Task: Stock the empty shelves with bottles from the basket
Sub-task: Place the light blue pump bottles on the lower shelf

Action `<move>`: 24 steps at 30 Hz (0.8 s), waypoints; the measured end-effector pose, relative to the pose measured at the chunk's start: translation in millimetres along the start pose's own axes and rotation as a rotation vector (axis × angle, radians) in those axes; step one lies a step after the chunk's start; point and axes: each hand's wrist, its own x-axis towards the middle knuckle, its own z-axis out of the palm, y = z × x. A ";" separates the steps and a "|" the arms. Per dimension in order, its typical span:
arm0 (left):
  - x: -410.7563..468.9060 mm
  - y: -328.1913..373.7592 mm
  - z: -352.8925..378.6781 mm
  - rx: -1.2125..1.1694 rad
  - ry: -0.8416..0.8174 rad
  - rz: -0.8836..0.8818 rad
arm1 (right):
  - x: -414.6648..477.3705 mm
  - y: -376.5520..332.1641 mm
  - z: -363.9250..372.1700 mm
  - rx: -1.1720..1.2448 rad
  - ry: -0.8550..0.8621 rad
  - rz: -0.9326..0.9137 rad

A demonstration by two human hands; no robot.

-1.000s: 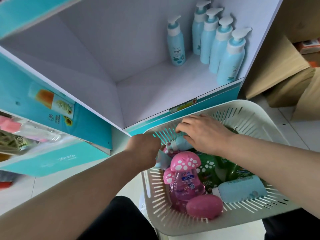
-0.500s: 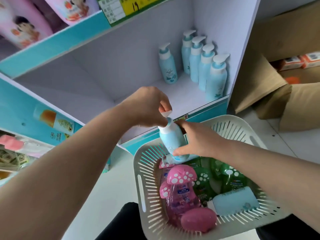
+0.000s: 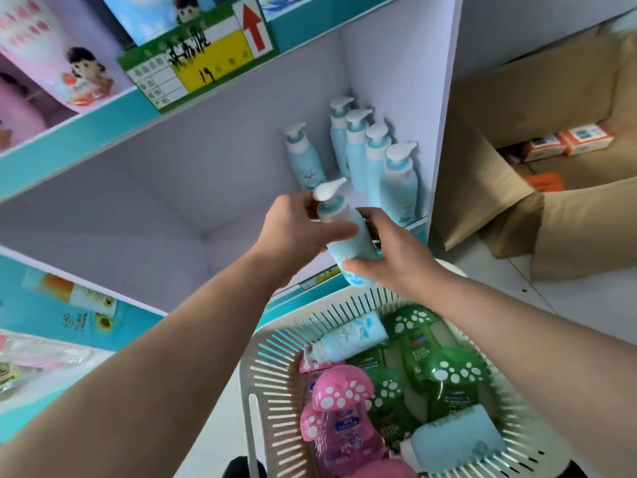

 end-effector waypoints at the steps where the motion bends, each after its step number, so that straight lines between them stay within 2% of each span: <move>1: 5.7 0.7 -0.4 -0.016 0.032 0.005 | 4.7 0.5 -3.4 -0.044 0.023 -0.020; 6: 40.1 -6.9 4.7 0.108 0.186 0.030 | 19.0 18.8 -11.1 -0.586 0.101 -0.053; 11: 75.0 -22.6 13.7 0.186 0.266 -0.003 | 14.7 45.8 -3.5 -0.822 -0.015 -0.092; 19: 84.1 -47.1 31.0 0.082 0.294 -0.003 | 13.0 56.5 -0.2 -0.910 0.021 -0.187; 24: 91.9 -54.4 47.3 0.045 0.378 -0.011 | 15.0 62.8 -1.0 -0.927 0.058 -0.217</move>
